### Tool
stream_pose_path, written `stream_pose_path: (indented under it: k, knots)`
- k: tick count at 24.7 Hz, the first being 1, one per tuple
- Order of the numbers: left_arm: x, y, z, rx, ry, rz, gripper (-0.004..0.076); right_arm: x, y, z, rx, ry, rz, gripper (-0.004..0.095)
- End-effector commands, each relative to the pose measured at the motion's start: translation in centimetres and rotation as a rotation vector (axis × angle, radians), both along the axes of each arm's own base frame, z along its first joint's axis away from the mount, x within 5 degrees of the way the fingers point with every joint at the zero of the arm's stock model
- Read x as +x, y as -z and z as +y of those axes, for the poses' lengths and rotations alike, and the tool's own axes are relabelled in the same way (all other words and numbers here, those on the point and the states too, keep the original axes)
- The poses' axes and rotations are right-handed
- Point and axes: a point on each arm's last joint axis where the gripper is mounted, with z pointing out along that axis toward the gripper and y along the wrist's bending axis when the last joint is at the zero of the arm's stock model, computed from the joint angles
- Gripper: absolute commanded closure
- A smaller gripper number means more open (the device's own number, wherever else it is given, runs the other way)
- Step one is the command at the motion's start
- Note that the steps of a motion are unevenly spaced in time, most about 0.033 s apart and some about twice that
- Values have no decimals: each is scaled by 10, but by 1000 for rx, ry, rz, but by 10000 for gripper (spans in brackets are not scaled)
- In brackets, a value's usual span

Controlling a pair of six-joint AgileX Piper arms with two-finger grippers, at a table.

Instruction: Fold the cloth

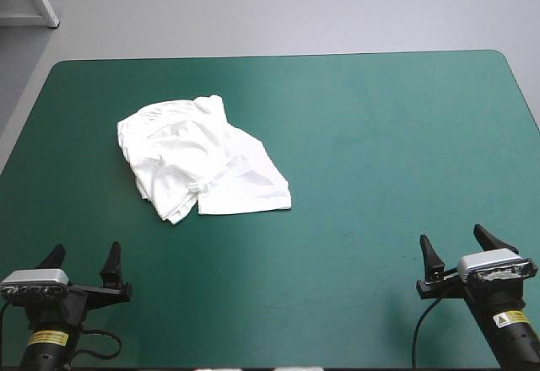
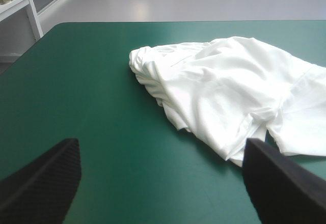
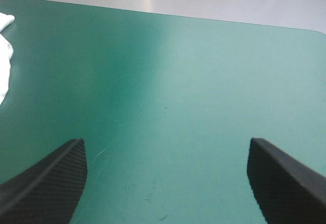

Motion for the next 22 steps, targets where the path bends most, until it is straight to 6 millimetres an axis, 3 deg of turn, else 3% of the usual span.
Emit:
stream_pose_path:
  k: [1, 11, 15, 18, 20, 21, 22]
  knots:
    - [0, -18, 0, -9, -1, -94, 106, 2, -16, -1, -4, 13, -65, 121]
    - [0, -17, 0, -20, 0, -85, 108, 1, -14, 0, 5, -4, -37, 122]
    - [2, -28, 0, -72, -3, -59, 135, -1, -26, 3, -22, -41, -25, 122]
    - [17, -58, 0, -69, -1, -77, 166, 7, -50, 4, -18, -44, -37, 122]
    - [39, -85, 1, -81, -2, -44, 167, 19, -69, 7, 44, -61, 18, 121]
    - [60, -112, 2, -117, -6, -31, 167, 32, -80, 11, 55, -90, 91, 121]
    - [72, -119, 3, -135, -8, -2, 167, 39, -85, 13, 52, -104, 122, 121]
